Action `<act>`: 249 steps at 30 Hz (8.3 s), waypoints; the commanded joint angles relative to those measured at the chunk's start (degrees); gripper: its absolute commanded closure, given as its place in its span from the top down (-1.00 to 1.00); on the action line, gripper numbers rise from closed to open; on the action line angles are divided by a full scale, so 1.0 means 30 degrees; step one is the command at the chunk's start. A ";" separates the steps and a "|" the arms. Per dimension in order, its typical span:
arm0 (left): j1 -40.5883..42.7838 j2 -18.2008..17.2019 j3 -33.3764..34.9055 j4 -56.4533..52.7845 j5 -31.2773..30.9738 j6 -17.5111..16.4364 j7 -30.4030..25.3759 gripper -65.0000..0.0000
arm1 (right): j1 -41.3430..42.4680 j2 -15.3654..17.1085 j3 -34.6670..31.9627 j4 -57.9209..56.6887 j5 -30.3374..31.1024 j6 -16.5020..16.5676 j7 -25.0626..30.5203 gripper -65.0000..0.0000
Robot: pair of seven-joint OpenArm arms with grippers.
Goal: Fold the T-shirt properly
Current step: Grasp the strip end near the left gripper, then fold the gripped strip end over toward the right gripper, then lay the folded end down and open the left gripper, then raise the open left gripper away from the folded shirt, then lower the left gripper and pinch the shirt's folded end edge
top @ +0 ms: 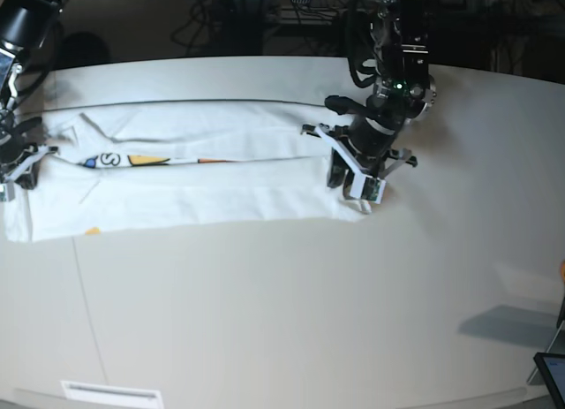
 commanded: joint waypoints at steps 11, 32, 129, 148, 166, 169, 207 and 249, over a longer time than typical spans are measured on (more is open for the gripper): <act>-0.1292 0.1389 0.4714 0.0236 -0.0004 0.1951 -0.0423 -1.00 | -0.0215 0.0231 -0.0019 -0.0250 -0.0921 0.0021 -0.1777 -0.99; -0.2904 0.2880 0.7234 -0.3310 -0.0062 0.2039 -0.0599 -1.00 | -0.0215 0.0260 -0.0019 -0.0250 -0.0921 0.0021 -0.1777 -0.99; -0.3548 0.1125 1.1366 -0.6768 0.3630 0.5878 -0.6723 -1.00 | -0.0566 0.0172 -0.0019 -0.0279 -0.0950 0.0021 -0.1777 -0.99; -0.3519 -0.0399 1.1336 -0.8702 0.3718 0.5907 -0.5170 -1.00 | -0.0889 0.0114 0.0186 0.4145 -0.0804 0.0108 -0.3125 -0.17; -0.0970 -0.1248 0.7732 -0.5332 0.3776 0.5937 -0.5111 -1.00 | 0.2042 0.0963 0.4201 0.5786 0.2478 0.2350 -1.2737 0.64; -0.0970 -0.1248 0.7673 -0.4570 0.3776 0.5937 -0.5082 -1.00 | 0.2071 0.1256 0.4846 0.5786 0.4705 0.2350 -1.4114 0.67; 0.0671 -0.3270 0.2105 -0.3369 0.3601 0.5819 -0.4115 -1.00 | 0.4152 0.3190 0.4435 -0.2888 1.3526 0.2350 -1.6781 0.68; -0.0090 -0.2538 0.1285 -0.3632 -0.3638 0.4091 -0.4144 -1.00 | 0.3507 0.1227 0.1652 -0.2975 1.3555 0.2350 -1.8568 0.57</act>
